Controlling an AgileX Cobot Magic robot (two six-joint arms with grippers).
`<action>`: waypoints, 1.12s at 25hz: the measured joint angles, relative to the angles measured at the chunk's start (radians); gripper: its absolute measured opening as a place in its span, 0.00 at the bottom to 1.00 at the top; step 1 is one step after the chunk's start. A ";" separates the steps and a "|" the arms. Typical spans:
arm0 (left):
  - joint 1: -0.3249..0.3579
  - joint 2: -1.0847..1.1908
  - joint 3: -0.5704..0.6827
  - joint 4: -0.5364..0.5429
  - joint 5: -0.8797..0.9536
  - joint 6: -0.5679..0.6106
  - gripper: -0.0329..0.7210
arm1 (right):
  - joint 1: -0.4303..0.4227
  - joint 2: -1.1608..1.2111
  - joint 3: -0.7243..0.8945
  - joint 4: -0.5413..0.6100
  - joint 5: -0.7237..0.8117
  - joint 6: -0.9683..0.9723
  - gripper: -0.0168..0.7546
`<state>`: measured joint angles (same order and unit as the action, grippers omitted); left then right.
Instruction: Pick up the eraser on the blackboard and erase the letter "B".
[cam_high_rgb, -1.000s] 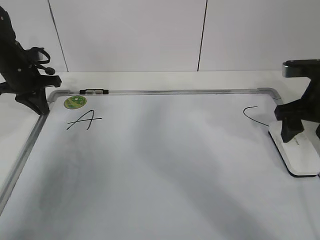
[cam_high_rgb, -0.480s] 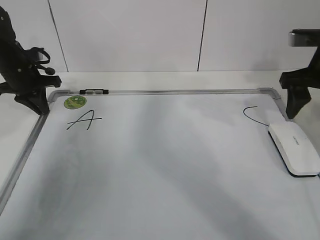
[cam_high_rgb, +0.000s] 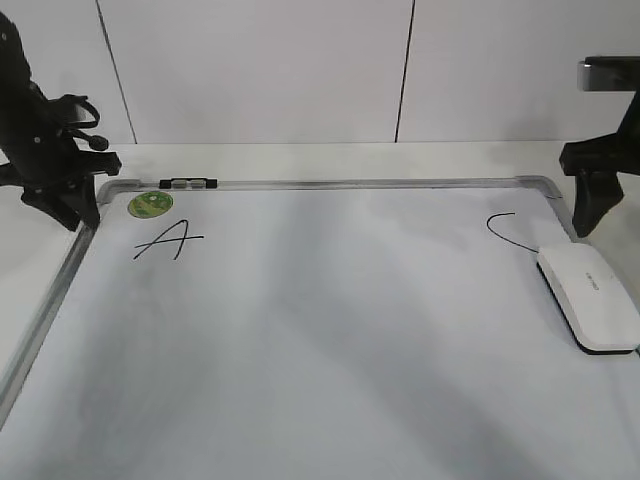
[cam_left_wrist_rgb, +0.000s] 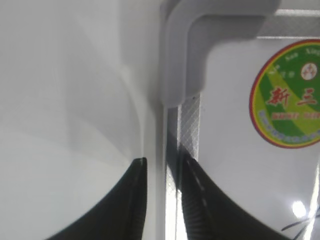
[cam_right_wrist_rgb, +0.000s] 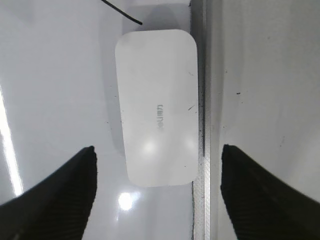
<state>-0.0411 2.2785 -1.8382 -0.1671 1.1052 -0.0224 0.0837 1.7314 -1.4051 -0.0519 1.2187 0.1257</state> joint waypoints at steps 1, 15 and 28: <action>0.000 -0.002 0.000 0.002 0.002 0.000 0.31 | 0.000 0.000 0.000 0.000 0.000 0.000 0.79; 0.006 -0.200 0.000 0.098 0.115 0.000 0.36 | 0.000 -0.036 0.000 0.052 0.002 -0.017 0.79; 0.007 -0.659 0.331 0.092 0.121 0.004 0.36 | 0.000 -0.462 0.189 0.059 0.013 -0.037 0.78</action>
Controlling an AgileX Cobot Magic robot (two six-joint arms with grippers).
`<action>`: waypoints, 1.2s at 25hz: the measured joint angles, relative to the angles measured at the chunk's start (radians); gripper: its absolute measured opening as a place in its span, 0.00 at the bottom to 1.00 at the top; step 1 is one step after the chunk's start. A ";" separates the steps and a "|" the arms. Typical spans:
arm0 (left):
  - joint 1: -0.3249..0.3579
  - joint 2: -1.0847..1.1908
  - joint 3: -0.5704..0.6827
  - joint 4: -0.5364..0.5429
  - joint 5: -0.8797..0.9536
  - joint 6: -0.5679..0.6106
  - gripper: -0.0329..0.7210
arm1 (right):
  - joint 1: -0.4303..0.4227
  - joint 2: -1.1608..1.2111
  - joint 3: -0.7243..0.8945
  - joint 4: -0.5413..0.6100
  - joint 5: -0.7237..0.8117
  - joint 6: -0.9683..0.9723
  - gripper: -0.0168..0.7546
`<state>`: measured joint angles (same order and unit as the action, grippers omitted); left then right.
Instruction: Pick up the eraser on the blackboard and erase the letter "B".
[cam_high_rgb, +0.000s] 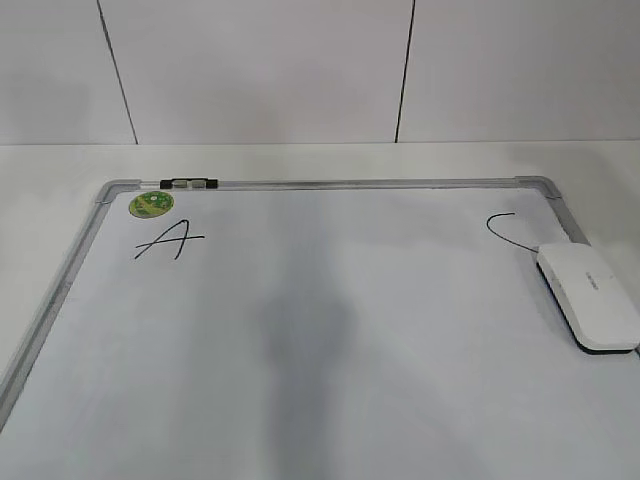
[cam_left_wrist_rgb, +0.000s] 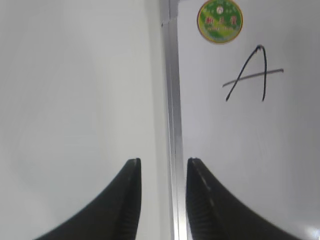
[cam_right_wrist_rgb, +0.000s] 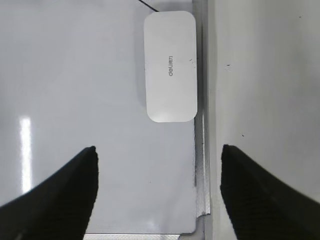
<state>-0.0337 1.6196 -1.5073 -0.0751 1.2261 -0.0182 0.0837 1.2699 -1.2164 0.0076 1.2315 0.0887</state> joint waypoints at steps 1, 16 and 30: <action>0.000 -0.049 0.047 0.008 0.002 0.000 0.36 | 0.000 -0.037 0.009 0.000 0.002 -0.001 0.78; 0.000 -0.762 0.384 0.039 0.028 0.018 0.36 | 0.000 -0.584 0.061 -0.025 0.029 -0.049 0.78; 0.000 -1.396 0.644 0.024 0.047 0.018 0.36 | 0.000 -1.019 0.450 -0.032 0.011 -0.089 0.78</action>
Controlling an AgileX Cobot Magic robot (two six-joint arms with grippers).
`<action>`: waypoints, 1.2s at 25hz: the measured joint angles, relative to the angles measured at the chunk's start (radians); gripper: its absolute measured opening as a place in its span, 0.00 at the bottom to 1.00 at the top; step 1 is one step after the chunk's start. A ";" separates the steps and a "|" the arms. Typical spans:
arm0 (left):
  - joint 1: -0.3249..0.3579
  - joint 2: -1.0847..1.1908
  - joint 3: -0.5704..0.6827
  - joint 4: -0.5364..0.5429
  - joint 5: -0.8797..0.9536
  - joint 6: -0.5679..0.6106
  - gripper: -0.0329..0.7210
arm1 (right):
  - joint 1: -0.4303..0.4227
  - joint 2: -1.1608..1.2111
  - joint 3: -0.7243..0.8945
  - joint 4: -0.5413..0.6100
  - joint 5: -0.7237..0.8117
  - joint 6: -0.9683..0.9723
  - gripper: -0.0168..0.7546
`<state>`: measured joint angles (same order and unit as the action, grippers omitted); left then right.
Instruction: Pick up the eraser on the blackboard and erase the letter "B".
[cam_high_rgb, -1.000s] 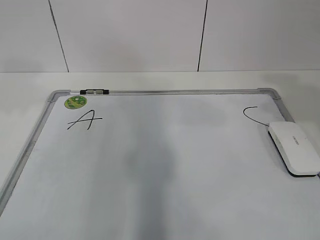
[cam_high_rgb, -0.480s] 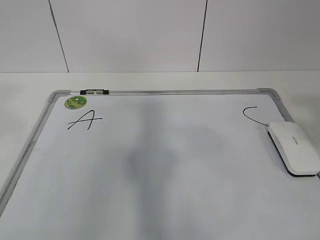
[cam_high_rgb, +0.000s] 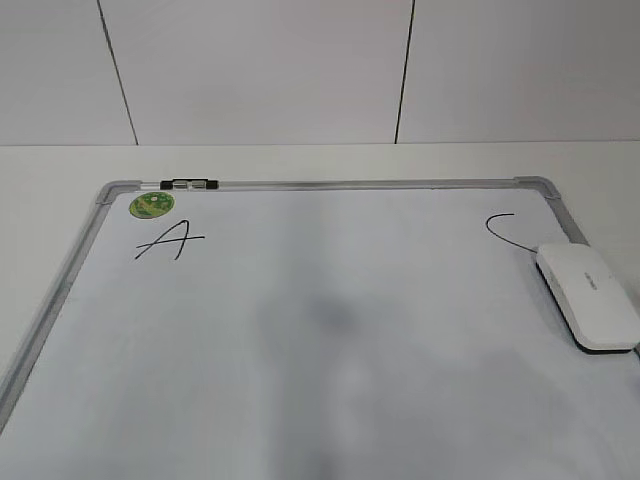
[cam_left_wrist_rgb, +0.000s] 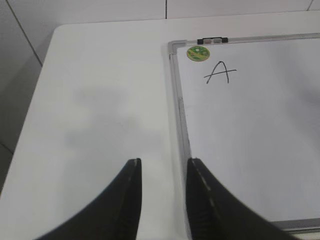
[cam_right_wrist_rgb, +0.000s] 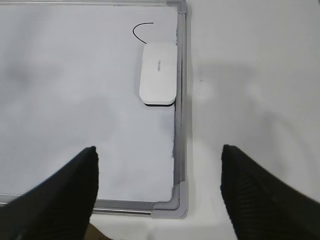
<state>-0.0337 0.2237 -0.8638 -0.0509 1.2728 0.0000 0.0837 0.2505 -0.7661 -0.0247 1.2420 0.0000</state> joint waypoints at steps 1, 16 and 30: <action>0.000 -0.046 0.029 -0.015 0.000 0.000 0.36 | 0.000 -0.037 0.025 0.000 0.000 0.000 0.78; 0.000 -0.211 0.303 -0.050 -0.062 0.085 0.36 | 0.000 -0.267 0.234 -0.017 -0.018 -0.011 0.78; 0.000 -0.211 0.337 -0.050 -0.156 0.092 0.36 | 0.000 -0.267 0.269 -0.020 -0.080 -0.012 0.78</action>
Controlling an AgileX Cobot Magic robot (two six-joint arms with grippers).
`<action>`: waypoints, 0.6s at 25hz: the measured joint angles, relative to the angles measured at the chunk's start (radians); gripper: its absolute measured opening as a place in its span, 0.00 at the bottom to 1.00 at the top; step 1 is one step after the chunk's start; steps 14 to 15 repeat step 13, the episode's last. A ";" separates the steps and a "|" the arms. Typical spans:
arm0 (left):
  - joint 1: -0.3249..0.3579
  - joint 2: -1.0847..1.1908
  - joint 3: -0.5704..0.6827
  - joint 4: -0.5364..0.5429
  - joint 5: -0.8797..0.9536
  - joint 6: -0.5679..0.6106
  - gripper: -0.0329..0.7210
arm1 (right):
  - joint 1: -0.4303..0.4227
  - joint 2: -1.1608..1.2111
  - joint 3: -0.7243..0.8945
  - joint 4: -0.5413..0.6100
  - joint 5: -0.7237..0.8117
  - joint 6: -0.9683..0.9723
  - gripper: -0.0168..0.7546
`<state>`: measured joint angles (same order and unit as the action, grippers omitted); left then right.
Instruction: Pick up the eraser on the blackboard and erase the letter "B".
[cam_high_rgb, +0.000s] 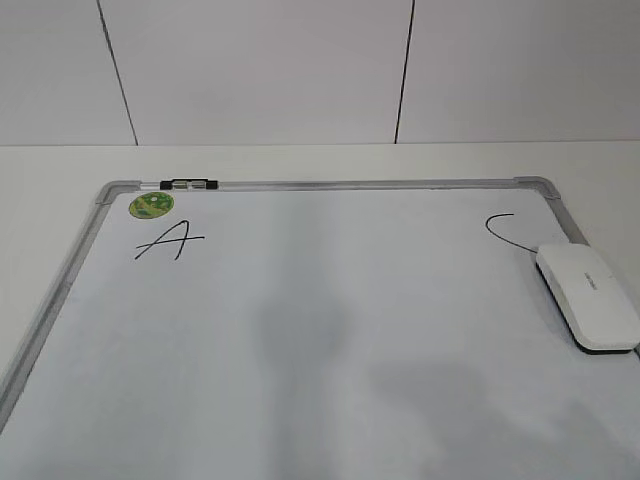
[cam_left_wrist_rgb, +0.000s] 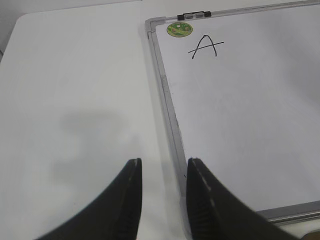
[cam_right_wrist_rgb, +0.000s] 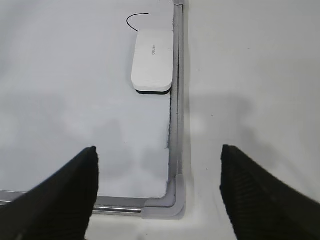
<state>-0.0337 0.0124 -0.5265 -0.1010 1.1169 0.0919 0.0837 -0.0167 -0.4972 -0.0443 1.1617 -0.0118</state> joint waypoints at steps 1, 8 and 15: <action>0.000 0.000 0.000 0.000 0.000 0.000 0.36 | 0.000 0.000 0.000 0.000 -0.001 0.000 0.78; 0.000 0.000 0.002 0.000 -0.001 0.000 0.36 | 0.000 0.000 0.000 0.000 -0.002 -0.002 0.78; 0.000 0.000 0.002 0.000 -0.001 0.000 0.36 | 0.000 0.000 0.000 0.000 -0.002 -0.002 0.78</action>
